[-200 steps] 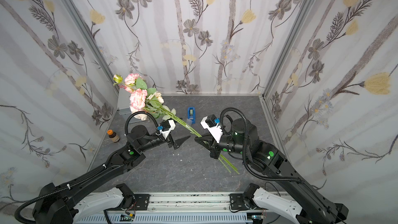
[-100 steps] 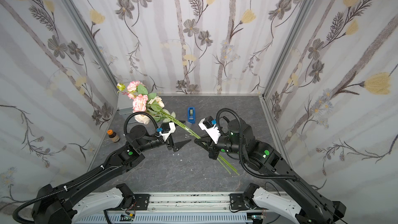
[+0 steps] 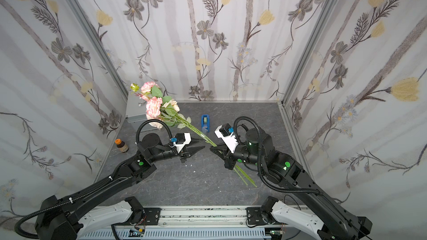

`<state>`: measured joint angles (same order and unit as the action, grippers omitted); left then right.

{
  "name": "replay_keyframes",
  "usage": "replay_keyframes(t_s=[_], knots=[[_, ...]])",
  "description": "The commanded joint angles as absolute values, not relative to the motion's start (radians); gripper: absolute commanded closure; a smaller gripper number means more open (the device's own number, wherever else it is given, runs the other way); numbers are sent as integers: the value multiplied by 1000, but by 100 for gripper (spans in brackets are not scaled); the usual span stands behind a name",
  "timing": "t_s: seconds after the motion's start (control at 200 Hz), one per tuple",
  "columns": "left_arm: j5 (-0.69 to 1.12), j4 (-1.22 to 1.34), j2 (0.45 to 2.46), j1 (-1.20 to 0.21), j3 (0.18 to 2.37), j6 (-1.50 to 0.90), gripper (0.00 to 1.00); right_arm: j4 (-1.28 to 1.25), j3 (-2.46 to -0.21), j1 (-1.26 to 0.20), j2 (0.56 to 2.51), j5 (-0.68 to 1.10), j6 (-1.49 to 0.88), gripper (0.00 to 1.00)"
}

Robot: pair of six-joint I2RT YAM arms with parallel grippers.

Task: Wrap bouquets with tape
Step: Wrap the tape around the bouquet.

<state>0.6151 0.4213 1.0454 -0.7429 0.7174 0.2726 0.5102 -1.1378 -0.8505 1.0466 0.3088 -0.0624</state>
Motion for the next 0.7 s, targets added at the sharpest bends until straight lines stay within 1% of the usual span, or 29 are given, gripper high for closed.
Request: replay_keyframes(t_s=[0.0,0.055,0.095,0.27,0.695], knots=[[647,395,1028,-742,722,300,85,443,-1144,-850,1048,248,-47,100],[644,381,1022,-744,720,307,96,443,-1144,-848,1050,234,-42,100],[643,374,1016,-744,718,308,100,443,-1141,-848,1052,224,-38,100],[643,349,989,-752,720,298,100,451,-1129,-847,1079,152,-30,100],[641,334,967,-791,746,310,100,431,-1094,-831,1187,93,-8,100]])
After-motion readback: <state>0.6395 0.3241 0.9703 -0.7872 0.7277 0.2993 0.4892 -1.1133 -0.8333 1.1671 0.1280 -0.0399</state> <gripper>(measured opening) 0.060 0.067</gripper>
